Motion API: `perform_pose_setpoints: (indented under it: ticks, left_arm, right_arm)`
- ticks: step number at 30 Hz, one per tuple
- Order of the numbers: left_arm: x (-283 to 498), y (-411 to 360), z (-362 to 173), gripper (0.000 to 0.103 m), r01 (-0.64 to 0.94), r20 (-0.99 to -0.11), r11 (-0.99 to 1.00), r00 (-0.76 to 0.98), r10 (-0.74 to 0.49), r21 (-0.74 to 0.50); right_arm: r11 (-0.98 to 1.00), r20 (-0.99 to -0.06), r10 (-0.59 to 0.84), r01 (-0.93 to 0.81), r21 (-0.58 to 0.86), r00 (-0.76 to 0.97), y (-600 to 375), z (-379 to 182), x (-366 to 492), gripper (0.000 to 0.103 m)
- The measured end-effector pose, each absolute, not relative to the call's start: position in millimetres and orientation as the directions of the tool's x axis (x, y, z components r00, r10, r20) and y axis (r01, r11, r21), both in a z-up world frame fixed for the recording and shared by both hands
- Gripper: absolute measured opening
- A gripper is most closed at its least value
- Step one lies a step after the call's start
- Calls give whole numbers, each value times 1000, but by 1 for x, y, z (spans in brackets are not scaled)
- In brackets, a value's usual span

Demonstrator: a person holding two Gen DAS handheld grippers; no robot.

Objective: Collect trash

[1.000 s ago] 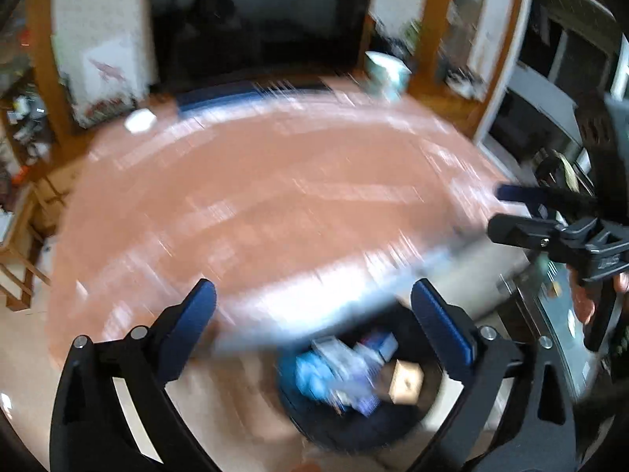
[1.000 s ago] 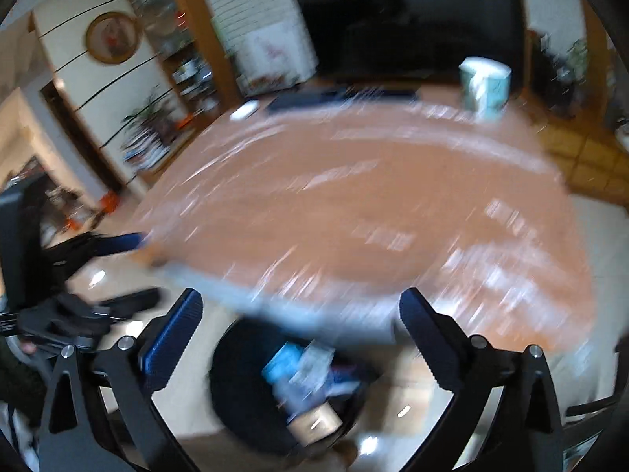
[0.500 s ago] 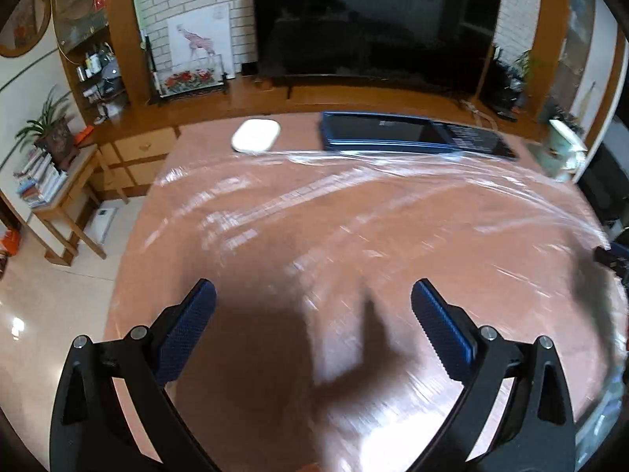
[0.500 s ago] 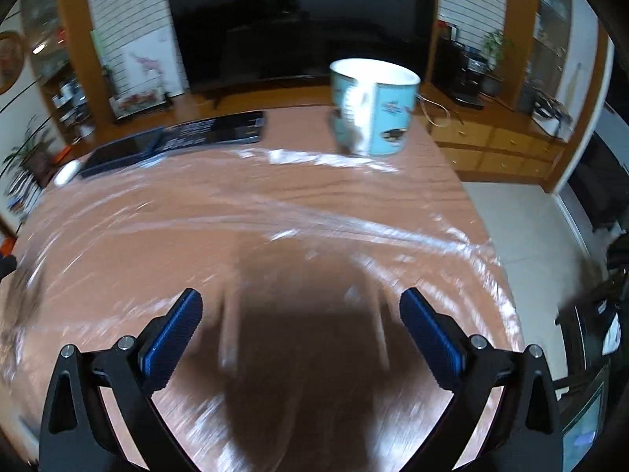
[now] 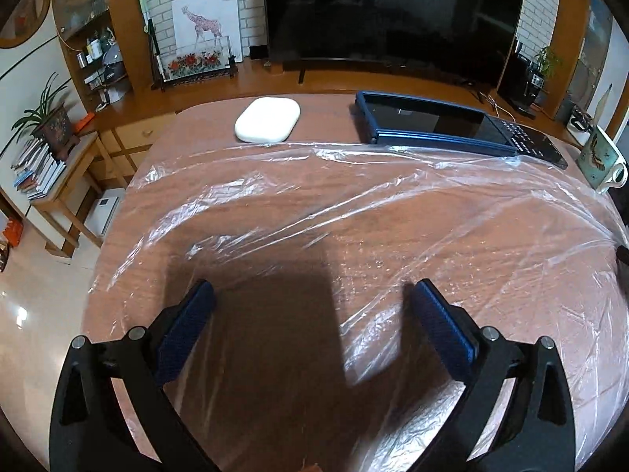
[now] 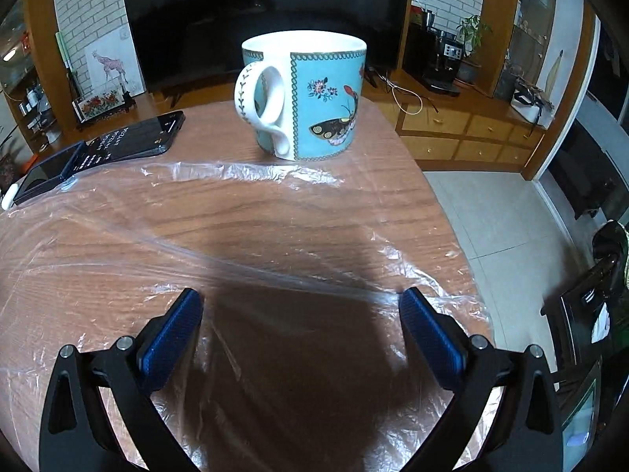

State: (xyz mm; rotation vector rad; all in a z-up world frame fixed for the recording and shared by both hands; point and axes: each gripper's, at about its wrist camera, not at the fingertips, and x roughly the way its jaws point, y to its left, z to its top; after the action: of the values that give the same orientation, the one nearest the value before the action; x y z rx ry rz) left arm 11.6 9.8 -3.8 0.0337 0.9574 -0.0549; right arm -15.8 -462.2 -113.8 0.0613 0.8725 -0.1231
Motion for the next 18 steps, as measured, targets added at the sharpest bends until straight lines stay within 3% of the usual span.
perform_pose_setpoints:
  ticks: [18]
  left_arm:
    - [13,11,-4,102,60,-819,998,572,-35,-1]
  right_arm:
    - [991,-767,-84,133,2,636,-463,-113,-15,99]
